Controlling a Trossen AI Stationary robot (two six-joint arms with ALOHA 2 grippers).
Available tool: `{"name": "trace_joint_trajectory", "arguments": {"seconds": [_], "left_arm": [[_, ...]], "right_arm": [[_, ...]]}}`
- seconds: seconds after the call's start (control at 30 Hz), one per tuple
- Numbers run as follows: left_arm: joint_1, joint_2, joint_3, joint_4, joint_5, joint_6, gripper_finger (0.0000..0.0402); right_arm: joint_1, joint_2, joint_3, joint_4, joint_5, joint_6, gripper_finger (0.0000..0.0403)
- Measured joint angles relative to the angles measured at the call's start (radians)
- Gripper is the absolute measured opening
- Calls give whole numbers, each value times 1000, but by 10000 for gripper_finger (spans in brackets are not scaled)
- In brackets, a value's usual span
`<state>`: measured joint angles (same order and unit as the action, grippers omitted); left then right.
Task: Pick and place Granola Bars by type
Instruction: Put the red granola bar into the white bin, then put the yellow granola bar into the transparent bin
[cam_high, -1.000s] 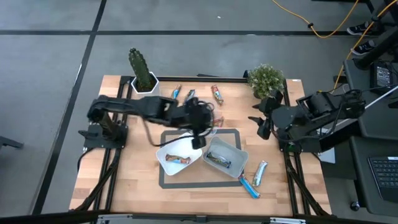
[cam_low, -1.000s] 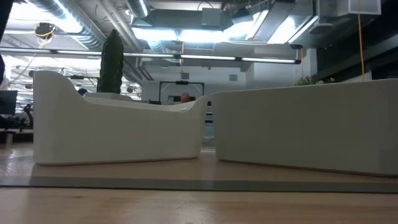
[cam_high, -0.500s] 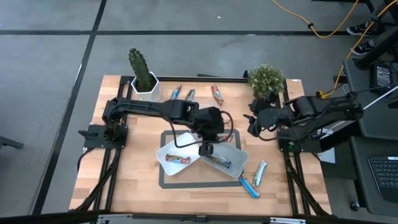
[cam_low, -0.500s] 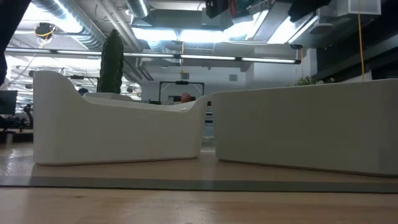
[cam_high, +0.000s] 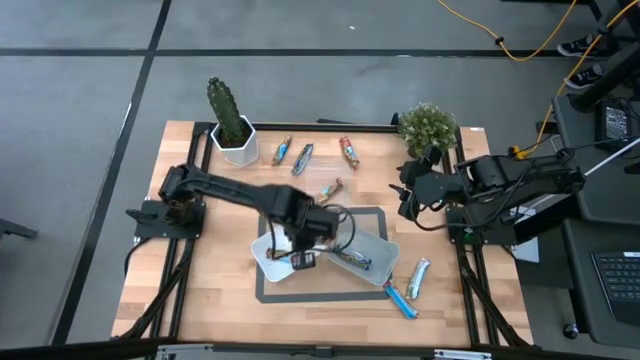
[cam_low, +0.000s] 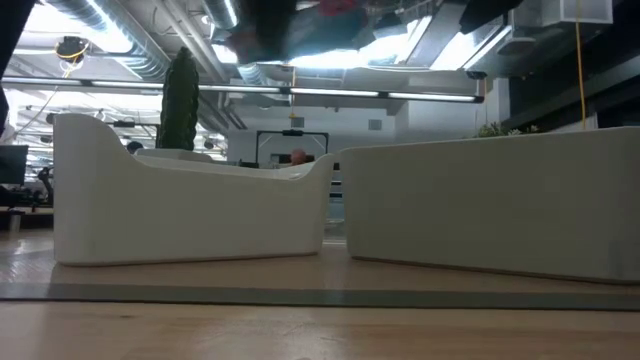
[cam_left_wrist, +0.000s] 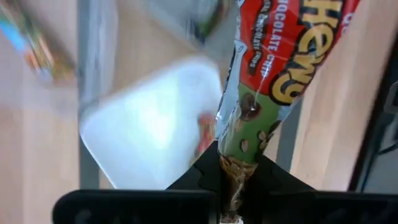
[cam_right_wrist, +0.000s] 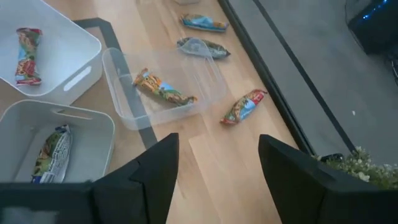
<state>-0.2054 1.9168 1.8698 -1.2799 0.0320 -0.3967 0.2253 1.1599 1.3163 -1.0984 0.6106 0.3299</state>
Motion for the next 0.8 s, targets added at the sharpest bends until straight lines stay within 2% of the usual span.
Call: {"name": "trace_joint_trajectory", "arguments": {"seconds": [0.2,0.43,0.63,0.8], "left_arm": [[-43,-24,-157,45,-38,-123,17],[-44,-24,-245,49,-69,-252,32],[-44,-25,-246,52,-76,-263,99],[-46,-26,-246,47,-81,-274,166]], "right_arm": [[-22,0,0,13,-3,-10,222],[-29,0,0,11,-29,13,222],[-29,-1,0,-8,-42,83,222],[-29,-2,0,-105,-126,200,222]]}}
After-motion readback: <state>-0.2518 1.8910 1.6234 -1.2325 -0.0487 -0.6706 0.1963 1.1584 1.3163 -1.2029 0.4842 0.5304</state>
